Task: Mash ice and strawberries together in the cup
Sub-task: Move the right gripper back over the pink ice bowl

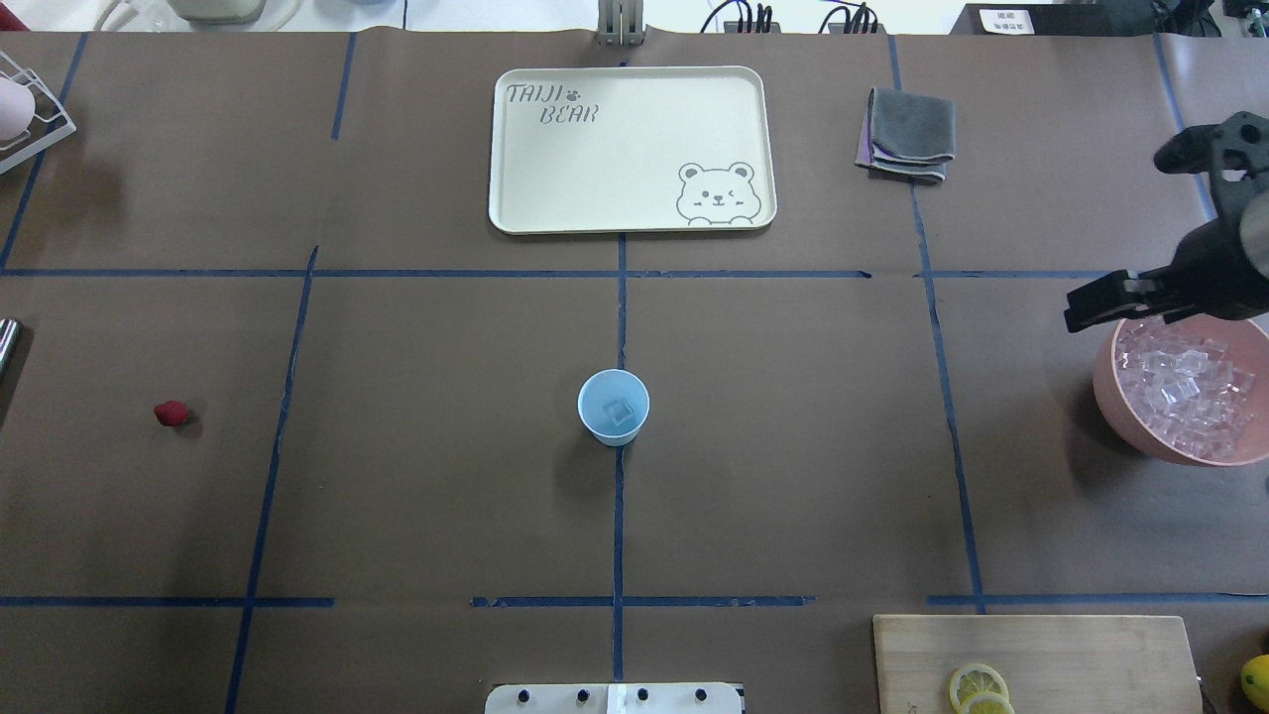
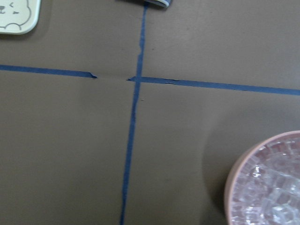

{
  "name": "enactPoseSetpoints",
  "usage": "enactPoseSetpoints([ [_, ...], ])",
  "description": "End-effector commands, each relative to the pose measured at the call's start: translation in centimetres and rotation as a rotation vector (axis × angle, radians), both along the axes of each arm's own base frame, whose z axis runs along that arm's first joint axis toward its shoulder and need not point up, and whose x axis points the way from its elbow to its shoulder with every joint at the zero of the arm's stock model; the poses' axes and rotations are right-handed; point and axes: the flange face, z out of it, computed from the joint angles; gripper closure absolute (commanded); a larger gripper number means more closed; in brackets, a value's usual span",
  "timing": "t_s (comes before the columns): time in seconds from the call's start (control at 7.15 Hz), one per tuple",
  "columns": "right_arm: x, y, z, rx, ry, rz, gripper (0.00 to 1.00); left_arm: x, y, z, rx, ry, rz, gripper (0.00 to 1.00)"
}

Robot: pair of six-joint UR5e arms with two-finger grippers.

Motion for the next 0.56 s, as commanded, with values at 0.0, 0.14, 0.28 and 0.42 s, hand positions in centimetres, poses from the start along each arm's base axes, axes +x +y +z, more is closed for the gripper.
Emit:
enactPoseSetpoints([
  [0.0,5.6,0.5,8.3,0.025,-0.022,-0.058,0.01,0.0,0.0,0.0,0.000,-0.001,0.000,0.00],
  [0.14,6.0,0.6,11.5,0.010,-0.002,-0.066,0.01,0.0,0.0,0.0,0.000,-0.001,0.000,0.00],
  [0.28,5.8,0.2,14.2,0.007,0.005,-0.074,0.01,0.0,0.0,0.0,0.000,-0.001,0.000,0.00],
  [0.42,5.5,-0.3,16.4,-0.008,0.008,-0.071,0.01,0.0,0.0,0.0,0.000,-0.001,0.000,0.00],
])
